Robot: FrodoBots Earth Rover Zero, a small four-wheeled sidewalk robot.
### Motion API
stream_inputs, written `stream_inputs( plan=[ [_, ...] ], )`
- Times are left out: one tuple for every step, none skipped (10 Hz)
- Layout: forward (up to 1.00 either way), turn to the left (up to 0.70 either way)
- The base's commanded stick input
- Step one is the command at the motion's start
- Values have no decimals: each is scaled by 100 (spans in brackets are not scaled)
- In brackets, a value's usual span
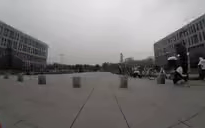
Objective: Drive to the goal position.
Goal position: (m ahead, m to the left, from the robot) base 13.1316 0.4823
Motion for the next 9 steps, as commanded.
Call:
stream_inputs(
  plan=[
    [70, 0],
    [70, 0],
    [70, 0],
    [70, 0],
    [70, 0],
    [70, 0],
    [70, 0],
    [70, 0],
    [70, 0]
  ],
)
